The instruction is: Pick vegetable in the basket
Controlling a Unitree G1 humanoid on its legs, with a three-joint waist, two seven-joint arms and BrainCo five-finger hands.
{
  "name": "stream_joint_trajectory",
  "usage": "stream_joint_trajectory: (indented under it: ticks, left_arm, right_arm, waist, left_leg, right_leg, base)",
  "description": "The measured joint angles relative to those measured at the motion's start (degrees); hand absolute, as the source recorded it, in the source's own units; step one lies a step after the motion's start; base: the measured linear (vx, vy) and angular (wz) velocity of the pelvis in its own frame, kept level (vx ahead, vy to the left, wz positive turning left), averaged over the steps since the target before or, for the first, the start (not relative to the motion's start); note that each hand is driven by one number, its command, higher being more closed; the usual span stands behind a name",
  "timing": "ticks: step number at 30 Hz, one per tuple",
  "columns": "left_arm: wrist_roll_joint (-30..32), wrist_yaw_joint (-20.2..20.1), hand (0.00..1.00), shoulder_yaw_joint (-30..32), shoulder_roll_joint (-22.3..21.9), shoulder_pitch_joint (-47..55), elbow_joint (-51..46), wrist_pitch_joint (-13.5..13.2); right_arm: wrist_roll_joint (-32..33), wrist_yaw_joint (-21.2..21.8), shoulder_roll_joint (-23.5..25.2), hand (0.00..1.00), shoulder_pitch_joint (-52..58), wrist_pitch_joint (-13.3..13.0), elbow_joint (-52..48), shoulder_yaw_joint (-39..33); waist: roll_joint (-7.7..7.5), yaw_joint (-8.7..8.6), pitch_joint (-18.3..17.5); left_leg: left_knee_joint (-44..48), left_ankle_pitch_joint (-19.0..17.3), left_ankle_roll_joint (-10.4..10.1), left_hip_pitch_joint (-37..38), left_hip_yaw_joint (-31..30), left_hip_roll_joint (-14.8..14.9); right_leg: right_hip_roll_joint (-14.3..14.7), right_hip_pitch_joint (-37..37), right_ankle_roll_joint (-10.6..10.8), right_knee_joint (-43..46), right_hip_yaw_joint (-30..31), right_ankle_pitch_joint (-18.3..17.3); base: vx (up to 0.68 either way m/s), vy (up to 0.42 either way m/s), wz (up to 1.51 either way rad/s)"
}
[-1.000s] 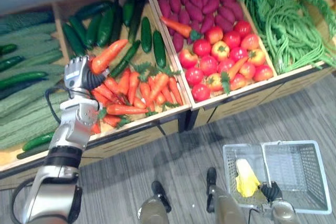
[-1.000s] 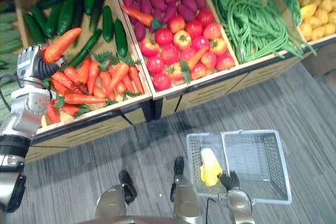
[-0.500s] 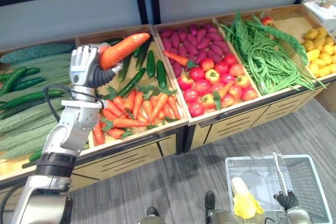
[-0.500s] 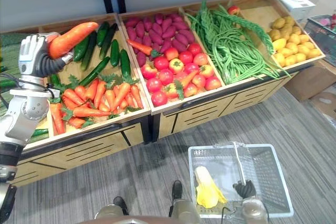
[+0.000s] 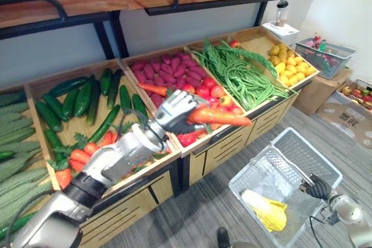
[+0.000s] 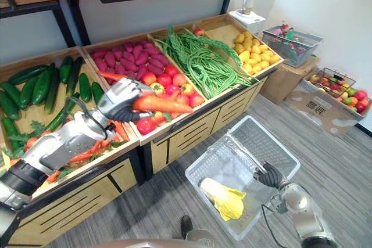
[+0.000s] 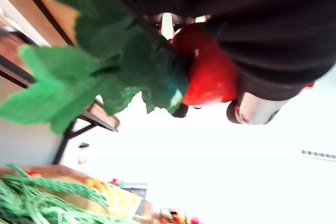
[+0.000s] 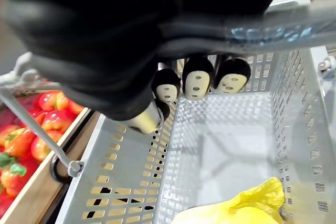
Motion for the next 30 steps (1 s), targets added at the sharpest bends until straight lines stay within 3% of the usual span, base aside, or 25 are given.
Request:
stream_joint_trajectory:
  ticks: [7, 14, 20, 30]
  left_arm:
    - [-5.0, -6.2, 1.0, -12.9, -1.8, -5.1, -0.1, 0.2]
    - [-7.3, -9.7, 1.0, -21.0, -7.3, -7.2, -0.5, 1.0]
    - [-7.8, -13.0, 1.0, -27.5, -8.8, -8.2, -0.5, 2.0]
    - [-11.7, -17.8, 1.0, -34.9, -16.1, -9.5, 0.6, 6.4]
  right_arm:
    - [0.2, 9.0, -4.3, 1.0, -2.7, -0.8, -4.4, 6.1]
    - [0.8, 15.8, -8.9, 1.0, -6.4, -1.5, -4.6, 9.6]
    - [0.8, 18.3, -11.3, 1.0, -11.0, -1.5, -4.6, 14.0]
    - [0.7, 20.9, -11.5, 1.0, -18.2, -0.5, -4.6, 18.8]
  waist:
    - [1.77, -2.97, -1.4]
    - [2.49, -3.65, -1.9]
    - [3.0, -5.68, -2.3]
    - [4.04, -6.86, -2.2]
  left_leg:
    - [1.3, -1.3, -0.2, 2.0, 4.1, 0.7]
    - [1.1, -1.6, -0.7, 3.8, 8.0, 0.7]
    - [1.0, -1.9, -1.2, 4.3, 10.0, 0.4]
    - [0.9, -2.1, -1.5, 6.2, 13.5, -0.2]
  right_leg:
    - [0.7, -0.5, 0.0, 0.2, 2.7, 0.1]
    - [1.1, -2.4, -1.3, 1.8, 2.8, -1.0]
    - [1.2, -4.2, -1.2, 3.2, 3.0, -0.8]
    - [1.7, -6.2, -1.4, 5.9, 4.8, -2.2]
  base:
    - [-0.02, 0.043, -0.28]
    - [0.0, 0.013, -0.24]
    - [0.0, 0.027, -0.17]
    - [-0.02, 0.018, -0.17]
